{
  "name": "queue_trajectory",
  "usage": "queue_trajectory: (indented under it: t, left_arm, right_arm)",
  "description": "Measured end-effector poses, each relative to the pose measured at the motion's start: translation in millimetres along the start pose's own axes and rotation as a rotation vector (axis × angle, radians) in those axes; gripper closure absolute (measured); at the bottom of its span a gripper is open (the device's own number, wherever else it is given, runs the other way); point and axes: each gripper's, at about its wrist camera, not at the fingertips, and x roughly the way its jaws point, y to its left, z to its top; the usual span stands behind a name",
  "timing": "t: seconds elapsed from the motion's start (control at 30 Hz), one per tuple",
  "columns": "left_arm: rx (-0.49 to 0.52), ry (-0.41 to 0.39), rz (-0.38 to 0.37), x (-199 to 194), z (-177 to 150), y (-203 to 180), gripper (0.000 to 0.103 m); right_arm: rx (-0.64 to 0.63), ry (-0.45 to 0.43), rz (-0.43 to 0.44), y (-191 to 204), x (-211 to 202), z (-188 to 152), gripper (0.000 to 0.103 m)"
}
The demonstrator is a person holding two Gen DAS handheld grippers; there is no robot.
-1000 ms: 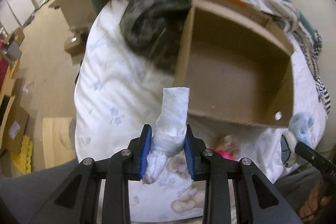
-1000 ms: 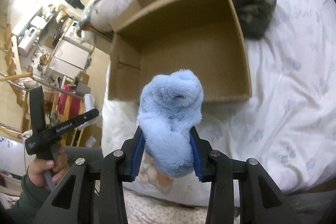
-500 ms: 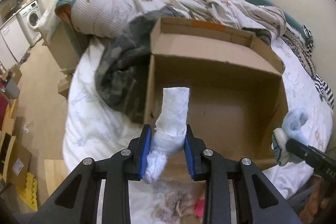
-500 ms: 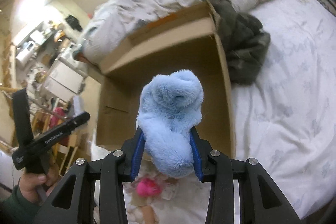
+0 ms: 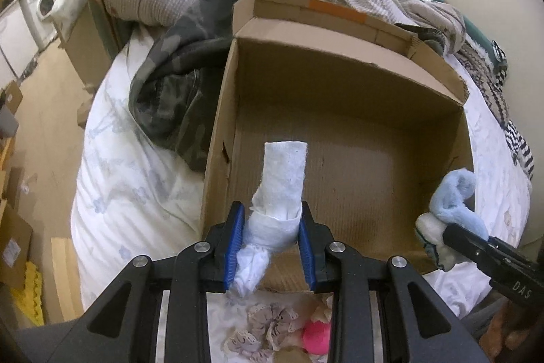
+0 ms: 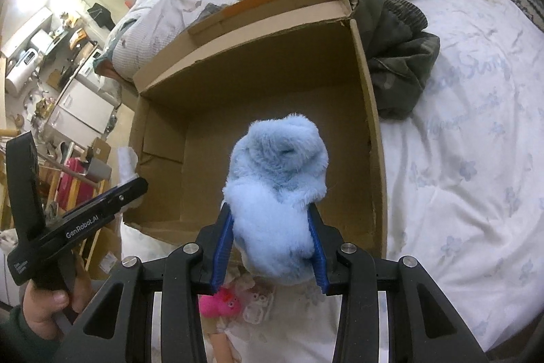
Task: Organize soft objects
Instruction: 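Carry both socks over the cardboard box and open both tools to drop them, then withdraw both tools from the box and lower the left tool to the scrunchie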
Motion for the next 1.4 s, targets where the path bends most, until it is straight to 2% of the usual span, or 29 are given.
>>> queue_trajectory:
  t: [0.53,0.6,0.63,0.67,0.7,0.73,0.77,0.83,1.03,1.4]
  left_arm:
    - [0.037,-0.017,-0.006,-3,1,-10,0.075]
    - [0.039,-0.012,-0.012,-2,2,-12,0.074]
    - [0.041,-0.005,-0.016,-2,2,-13,0.071]
    - [0.043,0.005,-0.024,-2,2,-14,0.066]
    - [0.048,0.016,-0.037,-1,3,-15,0.054]
    - [0.052,0.015,-0.038,-2,3,-16,0.044]
    - [0.055,0.003,-0.030,-4,2,-17,0.041]
    - [0.066,-0.033,-0.008,-10,3,-20,0.036]
    - [0.097,-0.035,0.008,-11,2,-25,0.034]
    - [0.067,-0.028,0.025,-12,2,-17,0.034]
  right_arm:
    - [-0.024,0.012,-0.034,4,7,1,0.059]
    - [-0.017,0.012,-0.030,3,8,1,0.055]
    - [-0.012,0.010,-0.028,2,7,1,0.054]
    - [-0.008,0.008,-0.024,2,7,1,0.047]
    - [-0.002,0.004,-0.016,2,6,3,0.036]
    - [0.004,-0.008,-0.008,2,4,3,0.031]
    - [0.008,-0.023,-0.004,2,2,4,0.027]
    - [0.009,-0.053,-0.009,4,-3,6,0.024]
    - [-0.003,-0.071,-0.015,5,-6,6,0.021]
    - [-0.075,-0.099,-0.098,13,-6,6,0.021]
